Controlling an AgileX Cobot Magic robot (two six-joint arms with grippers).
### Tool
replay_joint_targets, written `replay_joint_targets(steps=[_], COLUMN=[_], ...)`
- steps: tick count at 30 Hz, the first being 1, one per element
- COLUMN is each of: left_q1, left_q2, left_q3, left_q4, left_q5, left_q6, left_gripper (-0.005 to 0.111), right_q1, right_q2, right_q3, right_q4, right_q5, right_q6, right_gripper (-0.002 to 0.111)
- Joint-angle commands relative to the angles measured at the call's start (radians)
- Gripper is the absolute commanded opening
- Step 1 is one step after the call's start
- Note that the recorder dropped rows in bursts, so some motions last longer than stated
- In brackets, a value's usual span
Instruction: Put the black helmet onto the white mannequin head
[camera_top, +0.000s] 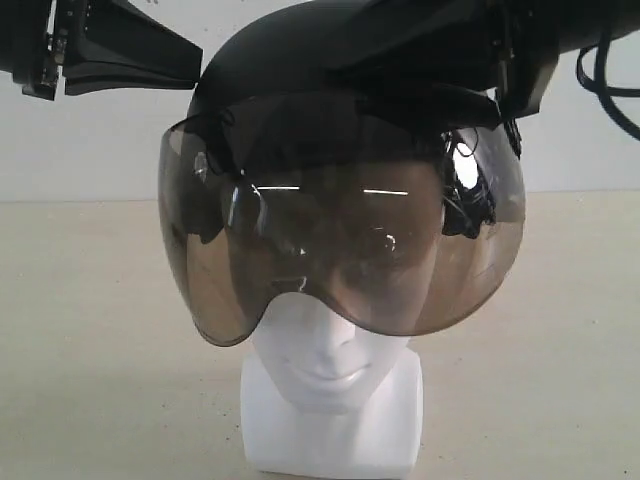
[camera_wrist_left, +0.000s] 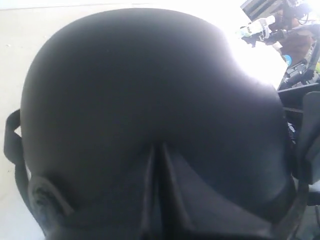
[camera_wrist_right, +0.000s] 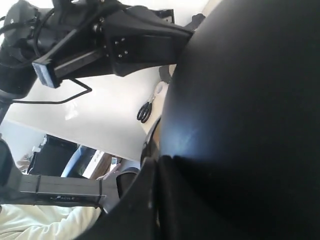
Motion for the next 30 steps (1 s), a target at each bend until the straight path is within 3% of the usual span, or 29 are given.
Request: replay_joint_targets(steps=[1, 15, 30], left_q1=[-0.048, -0.048, -0.048], left_q2=[-0.004, -0.046, -0.058], left_q3=[0.043, 0.096, 0.126], left_q4=[0.064, 0.073, 0.144], left_q5=[0.127, 0.127, 0.127], left_q6=[0.011, -0.003, -0.015], left_gripper=[0.004, 0.004, 0.004], right_q1=[-0.003, -0.003, -0.003], right_q2=[0.001, -0.046, -0.046], right_q3=[0.09, 0.195, 0.19], right_q4=[-0.221, -0.227, -0.224], right_q5=[0.022, 0.02, -0.018], right_q6=[-0.02, -0.048, -0.066], right_gripper=[0.0, 0.0, 0.0])
